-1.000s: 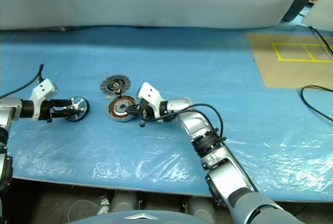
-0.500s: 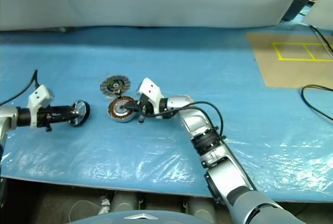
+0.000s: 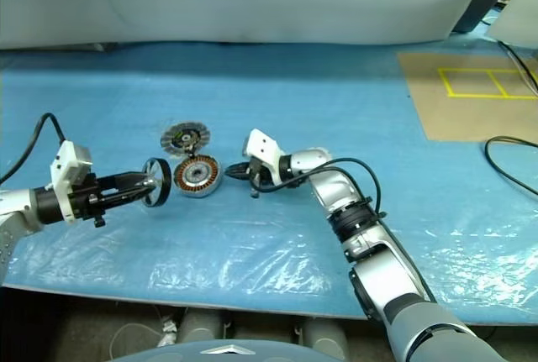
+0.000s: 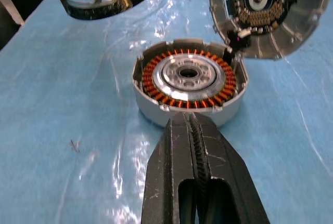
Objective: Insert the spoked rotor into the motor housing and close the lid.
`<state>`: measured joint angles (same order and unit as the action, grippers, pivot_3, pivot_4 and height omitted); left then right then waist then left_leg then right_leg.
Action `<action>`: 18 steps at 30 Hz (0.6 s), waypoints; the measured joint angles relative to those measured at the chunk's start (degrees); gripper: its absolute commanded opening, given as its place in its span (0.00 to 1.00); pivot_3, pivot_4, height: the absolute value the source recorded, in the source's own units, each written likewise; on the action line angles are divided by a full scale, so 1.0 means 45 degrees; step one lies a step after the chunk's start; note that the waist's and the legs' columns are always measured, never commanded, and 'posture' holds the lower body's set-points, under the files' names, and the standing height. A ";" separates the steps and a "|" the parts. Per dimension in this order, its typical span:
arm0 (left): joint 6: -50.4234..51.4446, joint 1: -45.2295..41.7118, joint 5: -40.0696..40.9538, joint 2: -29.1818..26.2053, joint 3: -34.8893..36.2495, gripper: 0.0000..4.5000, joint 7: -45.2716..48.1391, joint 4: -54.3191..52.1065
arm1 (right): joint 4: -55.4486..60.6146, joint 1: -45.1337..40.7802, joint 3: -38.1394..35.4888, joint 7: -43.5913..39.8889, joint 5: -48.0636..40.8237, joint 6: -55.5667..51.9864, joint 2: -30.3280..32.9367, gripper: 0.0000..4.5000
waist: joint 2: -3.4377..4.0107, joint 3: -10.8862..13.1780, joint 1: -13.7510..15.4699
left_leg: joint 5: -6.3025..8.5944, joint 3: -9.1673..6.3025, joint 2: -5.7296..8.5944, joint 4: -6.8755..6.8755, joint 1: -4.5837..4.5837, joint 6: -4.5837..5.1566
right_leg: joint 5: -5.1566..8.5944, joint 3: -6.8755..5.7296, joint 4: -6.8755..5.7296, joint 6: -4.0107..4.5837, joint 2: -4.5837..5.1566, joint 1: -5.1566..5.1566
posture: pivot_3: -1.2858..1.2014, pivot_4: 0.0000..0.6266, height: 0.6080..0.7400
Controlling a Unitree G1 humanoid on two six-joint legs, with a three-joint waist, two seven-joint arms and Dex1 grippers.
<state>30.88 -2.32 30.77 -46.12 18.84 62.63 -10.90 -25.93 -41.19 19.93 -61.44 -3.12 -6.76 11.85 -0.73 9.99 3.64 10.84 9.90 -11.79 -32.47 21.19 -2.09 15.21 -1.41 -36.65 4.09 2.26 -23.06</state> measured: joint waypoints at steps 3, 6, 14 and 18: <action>0.0102 -0.0143 -0.0024 0.0436 -0.0519 0.30 -0.0614 -0.0191 | -0.0226 0.0000 0.0003 -0.0031 0.0186 0.0265 0.0056 0.00 | 0.0002 0.0001 -0.0005 | 0.0000 -0.0001 0.0000 0.0000 0.0004 0.0000 | -0.0013 0.0000 0.0000 -0.0023 -0.0003 -0.0001 | 0.52 0.24 1.00; 0.0078 -0.0476 -0.0164 0.0690 -0.1040 0.30 -0.1017 -0.0148 | -0.0302 -0.0001 0.0003 -0.0006 0.0244 0.0343 0.0024 0.00 | 0.0001 0.0001 0.0002 | 0.0000 -0.0001 0.0001 -0.0005 0.0006 0.0000 | -0.0024 -0.0001 -0.0003 -0.0040 -0.0003 -0.0002 | 0.52 0.24 1.00; -0.0335 -0.1493 -0.0471 0.1096 -0.1804 0.30 -0.1535 0.0444 | -0.0305 0.0259 0.0000 0.0132 0.0330 0.0301 0.0028 0.00 | 0.0001 0.0001 0.0030 | -0.0001 -0.0003 0.0002 -0.0021 0.0010 0.0001 | -0.0024 -0.0001 -0.0010 -0.0039 0.0000 -0.0001 | 0.52 0.24 1.00; -0.0478 -0.1841 -0.0668 0.1128 -0.2016 0.30 -0.1609 0.0876 | -0.0305 0.0328 -0.0002 0.0235 0.0383 0.0296 0.0056 0.00 | 0.0001 0.0001 0.0017 | -0.0001 -0.0004 0.0000 -0.0024 0.0008 0.0001 | -0.0025 -0.0002 -0.0017 -0.0042 -0.0003 -0.0001 | 0.52 0.24 1.00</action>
<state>28.73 -10.60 27.77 -41.05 9.77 55.39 -6.96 -27.30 -39.71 19.92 -60.38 -1.39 -5.42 12.10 -0.73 9.99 3.72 10.84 9.88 -11.79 -32.57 21.23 -2.08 15.10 -1.42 -36.72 3.91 2.25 -23.07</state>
